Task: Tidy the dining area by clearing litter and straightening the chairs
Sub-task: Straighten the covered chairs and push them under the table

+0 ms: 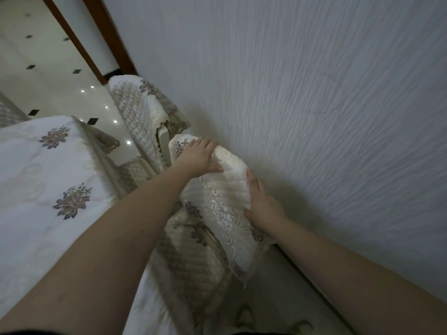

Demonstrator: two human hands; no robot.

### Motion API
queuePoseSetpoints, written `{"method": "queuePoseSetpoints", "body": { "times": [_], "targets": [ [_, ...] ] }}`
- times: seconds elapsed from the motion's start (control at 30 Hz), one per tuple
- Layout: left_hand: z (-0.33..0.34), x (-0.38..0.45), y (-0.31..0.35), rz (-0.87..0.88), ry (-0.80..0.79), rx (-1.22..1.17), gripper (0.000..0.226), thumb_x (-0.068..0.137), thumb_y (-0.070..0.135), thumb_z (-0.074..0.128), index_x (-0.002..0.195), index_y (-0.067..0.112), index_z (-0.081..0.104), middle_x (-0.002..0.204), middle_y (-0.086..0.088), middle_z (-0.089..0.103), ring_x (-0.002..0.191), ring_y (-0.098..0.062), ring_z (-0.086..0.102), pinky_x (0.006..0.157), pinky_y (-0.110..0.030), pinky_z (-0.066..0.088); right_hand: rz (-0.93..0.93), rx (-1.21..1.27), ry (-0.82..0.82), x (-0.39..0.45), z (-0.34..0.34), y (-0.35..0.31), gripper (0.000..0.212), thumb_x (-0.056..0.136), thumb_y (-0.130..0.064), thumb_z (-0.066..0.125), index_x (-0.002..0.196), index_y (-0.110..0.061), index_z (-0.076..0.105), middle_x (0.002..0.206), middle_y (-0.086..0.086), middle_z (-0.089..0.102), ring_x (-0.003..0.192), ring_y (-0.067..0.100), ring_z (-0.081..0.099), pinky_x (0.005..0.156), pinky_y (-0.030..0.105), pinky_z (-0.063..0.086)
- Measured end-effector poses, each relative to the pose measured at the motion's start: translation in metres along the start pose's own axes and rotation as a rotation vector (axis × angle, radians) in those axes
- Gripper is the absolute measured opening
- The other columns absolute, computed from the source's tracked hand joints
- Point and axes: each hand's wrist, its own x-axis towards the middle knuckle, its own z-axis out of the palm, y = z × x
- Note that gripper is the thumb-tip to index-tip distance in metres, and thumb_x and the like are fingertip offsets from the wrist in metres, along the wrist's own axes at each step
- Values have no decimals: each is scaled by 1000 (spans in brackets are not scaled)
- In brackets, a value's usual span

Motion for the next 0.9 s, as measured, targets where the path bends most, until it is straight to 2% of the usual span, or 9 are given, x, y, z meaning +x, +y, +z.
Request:
{"method": "queuePoseSetpoints", "body": {
  "times": [0.2,0.33,0.43,0.5,0.57,0.63,0.73,0.8,0.9],
  "targets": [
    [4,-15,17,-103,-16,-59,85,89,60,48,151,14,12,160,-10,10,147,-29,4,117,-48,18,-5,14,0,1,0,4,103,81,-31,66,149,-29,-12,153,2,16,115,29,51,80,42,51],
    [-5,-21,29,-138,-26,-46,78,94,51,46,152,15,9,161,-6,7,147,-28,4,117,-47,17,-29,20,-1,4,2,10,106,80,-30,69,147,-31,-13,158,2,9,129,32,41,88,45,49],
    [-5,-30,42,-192,-31,-120,75,96,45,44,153,15,6,161,-5,3,147,-27,3,118,-45,16,-83,42,-48,5,4,19,113,79,-28,70,145,-35,-22,159,-1,0,124,36,45,87,44,49],
    [-2,-40,54,-224,-6,-159,74,96,43,45,153,17,5,161,-3,2,147,-26,9,115,-47,24,-115,98,-118,5,-2,26,116,78,-28,71,144,-38,-24,160,-3,-2,125,33,46,87,42,49],
    [2,-52,67,-275,17,-173,73,95,43,46,153,20,7,161,-1,4,144,-24,20,109,-46,34,-152,124,-181,12,-12,35,113,77,-36,72,147,-36,-17,159,-3,5,134,27,36,98,43,44],
    [4,-63,81,-306,51,-180,70,95,39,47,153,20,12,161,-2,10,141,-24,26,107,-44,36,-195,72,-215,22,-25,40,104,78,-40,69,151,-26,-4,156,2,19,135,25,34,104,43,39],
    [6,-73,96,-324,118,-190,61,96,30,47,150,18,20,158,-6,20,139,-27,31,106,-43,36,-272,34,-188,40,-46,37,75,85,-33,58,149,-13,23,145,9,39,128,27,43,103,40,39],
    [4,-77,105,-370,143,-169,59,97,29,46,150,17,22,157,-6,23,139,-27,31,106,-44,37,-338,48,-120,52,-60,28,57,89,-27,51,142,-12,37,139,9,44,124,27,46,101,37,40],
    [0,-82,123,-455,174,-160,62,98,33,45,151,14,20,157,-9,23,139,-27,31,105,-42,35,-397,82,-52,70,-73,13,56,92,-29,49,144,-12,36,143,8,41,128,25,42,104,36,36]
  ]
}}
